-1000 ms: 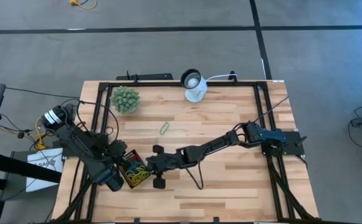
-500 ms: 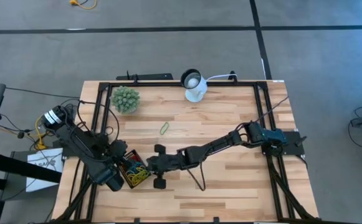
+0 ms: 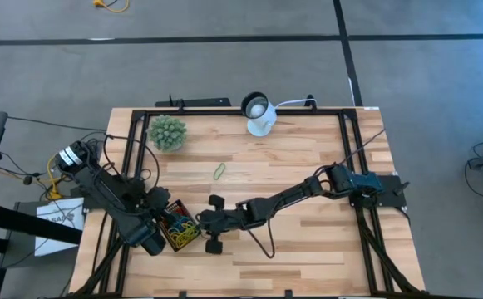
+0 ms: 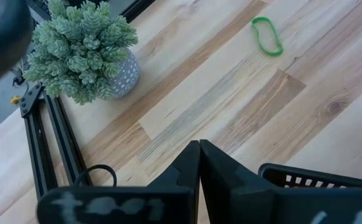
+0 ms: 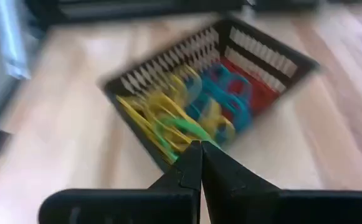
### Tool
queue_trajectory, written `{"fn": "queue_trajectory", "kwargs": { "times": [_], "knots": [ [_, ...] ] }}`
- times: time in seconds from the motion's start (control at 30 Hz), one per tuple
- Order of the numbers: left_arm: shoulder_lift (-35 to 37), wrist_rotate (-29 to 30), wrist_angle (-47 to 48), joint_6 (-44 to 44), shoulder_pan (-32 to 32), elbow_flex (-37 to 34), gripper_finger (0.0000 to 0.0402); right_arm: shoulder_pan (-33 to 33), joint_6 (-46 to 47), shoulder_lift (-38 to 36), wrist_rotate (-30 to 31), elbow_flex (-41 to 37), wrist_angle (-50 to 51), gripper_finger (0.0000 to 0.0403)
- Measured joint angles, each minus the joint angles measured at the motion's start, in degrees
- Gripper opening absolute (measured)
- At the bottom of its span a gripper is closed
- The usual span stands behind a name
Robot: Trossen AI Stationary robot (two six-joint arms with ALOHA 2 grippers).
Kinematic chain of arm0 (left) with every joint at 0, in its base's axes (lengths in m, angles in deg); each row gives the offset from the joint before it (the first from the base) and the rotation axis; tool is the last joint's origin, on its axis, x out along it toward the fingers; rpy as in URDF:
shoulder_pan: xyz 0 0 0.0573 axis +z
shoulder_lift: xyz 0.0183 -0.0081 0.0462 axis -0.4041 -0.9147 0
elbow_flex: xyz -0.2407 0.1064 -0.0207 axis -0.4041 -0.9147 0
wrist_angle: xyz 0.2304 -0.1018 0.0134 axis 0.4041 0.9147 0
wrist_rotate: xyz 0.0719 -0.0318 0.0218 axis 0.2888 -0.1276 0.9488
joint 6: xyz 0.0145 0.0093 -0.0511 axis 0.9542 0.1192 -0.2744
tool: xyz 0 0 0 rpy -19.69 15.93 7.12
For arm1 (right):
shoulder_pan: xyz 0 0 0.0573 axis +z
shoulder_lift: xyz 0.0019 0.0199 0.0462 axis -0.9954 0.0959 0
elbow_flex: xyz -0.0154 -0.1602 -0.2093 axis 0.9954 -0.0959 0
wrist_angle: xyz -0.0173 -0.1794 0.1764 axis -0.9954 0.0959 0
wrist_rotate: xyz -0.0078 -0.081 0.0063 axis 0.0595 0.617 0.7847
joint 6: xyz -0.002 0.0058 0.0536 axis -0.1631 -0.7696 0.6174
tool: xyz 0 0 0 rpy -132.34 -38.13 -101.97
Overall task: Pick and place items into bin
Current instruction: Put the green rubber band into the black bin
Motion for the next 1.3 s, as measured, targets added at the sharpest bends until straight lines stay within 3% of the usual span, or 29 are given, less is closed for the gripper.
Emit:
{"fn": "queue_trajectory", "kwargs": {
  "times": [0.1,0.23,0.3,0.5,0.63,0.87,1.07,1.3],
  "knots": [
    [0.0,-0.1,0.0,0.0,0.0,0.0,0.0000,0.0,-1.2,0.0,-4.2,0.0,-4.7,0.0000],
    [0.0,-0.2,0.1,0.0,0.0,0.0,0.0000,0.0,-1.5,0.5,-4.5,0.0,-5.7,0.0000],
    [0.0,-0.2,0.2,0.0,0.0,0.0,0.0000,0.0,-3.0,0.5,-2.7,0.0,-4.2,0.0000],
    [0.0,-0.2,0.3,0.0,0.0,0.0,0.0000,1.3,-2.6,-2.0,10.2,0.0,9.3,0.0000],
    [0.0,-0.2,0.3,0.0,0.0,0.0,0.0000,1.1,0.8,-1.9,7.9,0.0,12.1,0.0000],
    [0.0,-0.1,0.2,0.0,0.0,0.0,0.0000,0.5,1.1,-0.4,3.8,0.0,3.8,0.0000],
    [0.0,0.0,0.2,0.1,0.0,0.0,0.0000,0.3,1.1,-0.5,3.7,0.0,0.4,0.0000],
    [0.0,0.0,0.3,0.3,0.0,0.0,0.0000,0.6,1.2,-0.5,9.1,0.0,7.5,0.0000]
  ]
}}
